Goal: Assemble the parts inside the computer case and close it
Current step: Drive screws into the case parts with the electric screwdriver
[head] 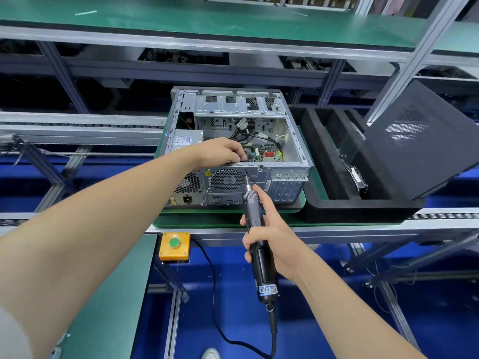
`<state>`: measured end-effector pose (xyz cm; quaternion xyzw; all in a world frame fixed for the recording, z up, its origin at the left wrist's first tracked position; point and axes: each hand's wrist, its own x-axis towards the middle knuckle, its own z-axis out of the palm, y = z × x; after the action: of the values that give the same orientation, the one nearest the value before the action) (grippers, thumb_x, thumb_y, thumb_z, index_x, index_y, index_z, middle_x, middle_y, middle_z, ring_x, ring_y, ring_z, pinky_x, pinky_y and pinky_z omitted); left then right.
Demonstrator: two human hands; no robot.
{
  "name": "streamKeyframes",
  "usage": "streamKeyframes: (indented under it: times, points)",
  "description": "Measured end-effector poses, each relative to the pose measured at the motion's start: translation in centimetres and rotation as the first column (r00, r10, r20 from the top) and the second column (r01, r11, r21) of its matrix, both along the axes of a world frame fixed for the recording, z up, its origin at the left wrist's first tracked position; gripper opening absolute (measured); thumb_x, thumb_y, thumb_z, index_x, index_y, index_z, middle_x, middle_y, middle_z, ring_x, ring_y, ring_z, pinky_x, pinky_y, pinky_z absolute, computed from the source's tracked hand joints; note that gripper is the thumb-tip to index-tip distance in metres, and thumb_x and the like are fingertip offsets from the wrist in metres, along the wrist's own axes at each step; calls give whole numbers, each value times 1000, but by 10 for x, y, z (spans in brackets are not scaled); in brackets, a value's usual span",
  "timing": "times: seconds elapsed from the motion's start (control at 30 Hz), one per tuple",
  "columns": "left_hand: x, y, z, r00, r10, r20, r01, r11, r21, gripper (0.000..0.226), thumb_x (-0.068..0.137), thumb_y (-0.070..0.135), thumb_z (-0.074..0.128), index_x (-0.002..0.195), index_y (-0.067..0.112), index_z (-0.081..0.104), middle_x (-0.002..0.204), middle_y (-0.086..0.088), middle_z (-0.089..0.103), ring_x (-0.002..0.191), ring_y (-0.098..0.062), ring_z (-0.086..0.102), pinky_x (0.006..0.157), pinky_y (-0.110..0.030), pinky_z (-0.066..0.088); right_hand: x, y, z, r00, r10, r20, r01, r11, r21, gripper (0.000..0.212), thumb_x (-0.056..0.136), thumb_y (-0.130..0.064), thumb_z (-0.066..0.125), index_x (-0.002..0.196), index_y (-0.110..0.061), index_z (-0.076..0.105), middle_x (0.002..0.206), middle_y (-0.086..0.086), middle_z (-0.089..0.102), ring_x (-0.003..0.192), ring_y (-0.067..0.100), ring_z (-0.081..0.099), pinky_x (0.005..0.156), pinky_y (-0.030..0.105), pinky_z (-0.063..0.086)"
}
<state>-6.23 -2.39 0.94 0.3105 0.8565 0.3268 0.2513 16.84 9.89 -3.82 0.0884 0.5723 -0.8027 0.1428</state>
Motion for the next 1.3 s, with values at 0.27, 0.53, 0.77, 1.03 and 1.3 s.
streamKeyframes:
  times: [0.27, 0.53, 0.77, 1.03, 1.3]
  points:
    - [3, 2, 2, 999, -16, 51, 15, 1000, 17, 22, 93, 11, 51, 92, 19, 71, 82, 26, 66, 81, 12, 58, 84, -32, 39, 5, 2, 0, 1000, 11, -9, -11, 1000, -9, 110, 68, 11, 66, 141, -68, 42, 117, 17, 50, 64, 26, 53, 63, 43, 52]
    - [8, -2, 0, 990, 100, -103, -95, 994, 53, 30, 88, 20, 52, 76, 32, 76, 85, 14, 72, 81, -14, 61, 75, -29, 47, 9, 8, 7, 1000, 14, -26, -14, 1000, -16, 107, 72, 14, 63, 140, -67, 44, 115, 17, 51, 65, 25, 53, 63, 42, 53]
    - [14, -5, 1, 994, 91, -64, -82, 988, 133, 23, 95, 24, 53, 89, 29, 74, 93, 11, 74, 78, -11, 65, 78, -33, 51, 0, 13, 18, 997, -8, -78, 6, 1000, -27, 106, 75, 16, 61, 139, -67, 46, 115, 16, 51, 65, 26, 51, 61, 42, 53]
    - [8, -7, 14, 983, -88, 159, 63, 985, 160, 34, 99, 59, 49, 117, 40, 71, 114, 15, 73, 116, -16, 59, 93, -34, 41, -24, 9, 33, 994, -24, -107, 20, 999, -34, 106, 77, 17, 61, 136, -70, 46, 113, 17, 50, 66, 26, 52, 62, 43, 53]
    - [2, -7, 11, 966, -47, 255, -11, 975, 221, 27, 98, 47, 58, 112, 34, 78, 117, 15, 73, 101, -5, 62, 93, -30, 41, -34, -2, 35, 995, -13, -100, 10, 1000, -29, 110, 75, 17, 60, 141, -69, 41, 111, 17, 49, 63, 24, 51, 60, 42, 52]
